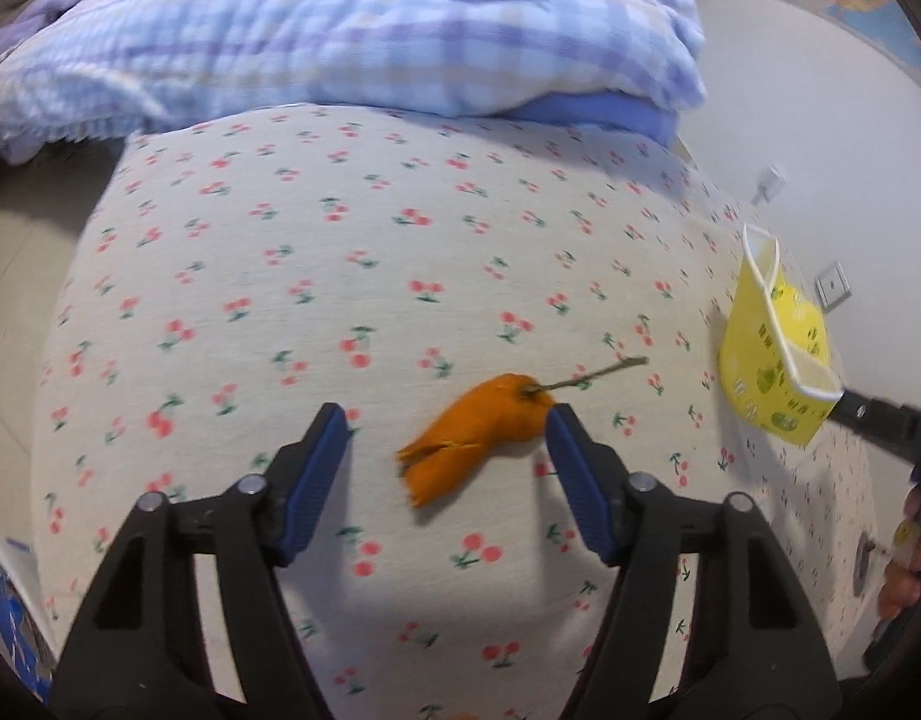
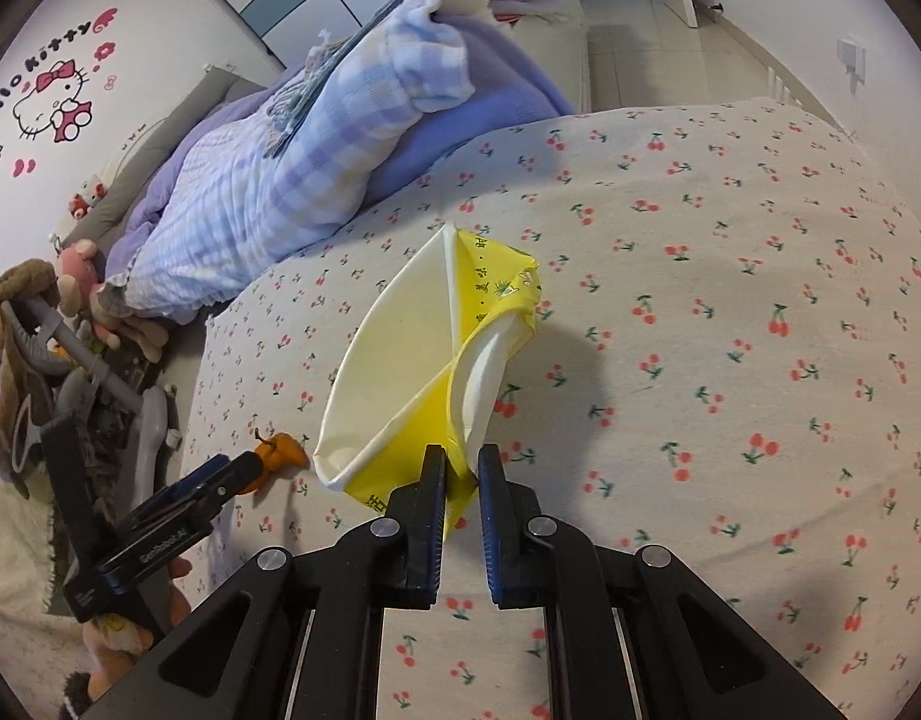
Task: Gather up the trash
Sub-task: 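Grasp the yellow-white cup with the right tool while the left tool grasps the orange peel, then carry the cup and orange peel over the wastebasket and release both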
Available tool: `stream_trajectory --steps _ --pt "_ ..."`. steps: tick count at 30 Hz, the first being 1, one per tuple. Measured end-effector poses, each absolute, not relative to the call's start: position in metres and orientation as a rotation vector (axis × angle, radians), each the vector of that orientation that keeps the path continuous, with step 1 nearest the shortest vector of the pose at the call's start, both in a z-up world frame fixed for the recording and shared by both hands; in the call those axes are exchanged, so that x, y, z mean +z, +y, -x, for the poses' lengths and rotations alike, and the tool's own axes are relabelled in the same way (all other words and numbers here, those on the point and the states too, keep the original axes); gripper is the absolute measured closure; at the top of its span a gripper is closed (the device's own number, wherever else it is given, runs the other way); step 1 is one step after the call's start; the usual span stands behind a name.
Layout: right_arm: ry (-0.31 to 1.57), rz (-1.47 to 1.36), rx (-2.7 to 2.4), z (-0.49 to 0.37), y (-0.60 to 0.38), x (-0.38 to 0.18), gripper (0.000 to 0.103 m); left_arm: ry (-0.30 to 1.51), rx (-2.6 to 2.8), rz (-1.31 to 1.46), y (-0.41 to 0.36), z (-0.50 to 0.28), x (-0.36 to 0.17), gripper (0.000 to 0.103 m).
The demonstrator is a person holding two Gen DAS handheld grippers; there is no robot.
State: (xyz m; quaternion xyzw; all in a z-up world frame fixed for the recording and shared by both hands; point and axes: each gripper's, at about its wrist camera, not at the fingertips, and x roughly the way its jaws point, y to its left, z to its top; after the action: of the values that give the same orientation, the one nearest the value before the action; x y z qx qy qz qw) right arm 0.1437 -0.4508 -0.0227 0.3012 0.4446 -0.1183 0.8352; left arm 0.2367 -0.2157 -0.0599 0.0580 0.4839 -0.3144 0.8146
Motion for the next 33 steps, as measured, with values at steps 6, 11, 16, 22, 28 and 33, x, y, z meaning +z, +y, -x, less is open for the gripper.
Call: stream_trajectory --steps 6,11,16,22,28,33 --pt "0.943 -0.626 -0.262 -0.129 -0.458 -0.018 0.092 0.987 -0.680 -0.208 -0.231 -0.230 -0.068 0.042" --pt "0.959 -0.592 -0.266 -0.123 -0.454 -0.017 0.092 0.987 -0.677 -0.240 -0.234 -0.223 -0.068 0.074" --pt "0.961 -0.562 -0.272 -0.112 -0.450 -0.012 0.092 1.032 -0.666 -0.237 -0.228 -0.212 -0.064 0.085" --pt "0.952 -0.548 -0.268 -0.096 -0.441 -0.002 0.092 1.056 -0.637 -0.213 -0.212 -0.190 -0.048 0.086" --pt "0.946 -0.524 -0.245 -0.085 -0.425 0.007 0.092 1.063 -0.608 -0.180 -0.188 -0.171 -0.035 0.086" --pt "0.940 -0.507 -0.224 -0.075 -0.409 0.014 0.092 1.059 -0.581 -0.162 -0.168 -0.160 -0.028 0.086"
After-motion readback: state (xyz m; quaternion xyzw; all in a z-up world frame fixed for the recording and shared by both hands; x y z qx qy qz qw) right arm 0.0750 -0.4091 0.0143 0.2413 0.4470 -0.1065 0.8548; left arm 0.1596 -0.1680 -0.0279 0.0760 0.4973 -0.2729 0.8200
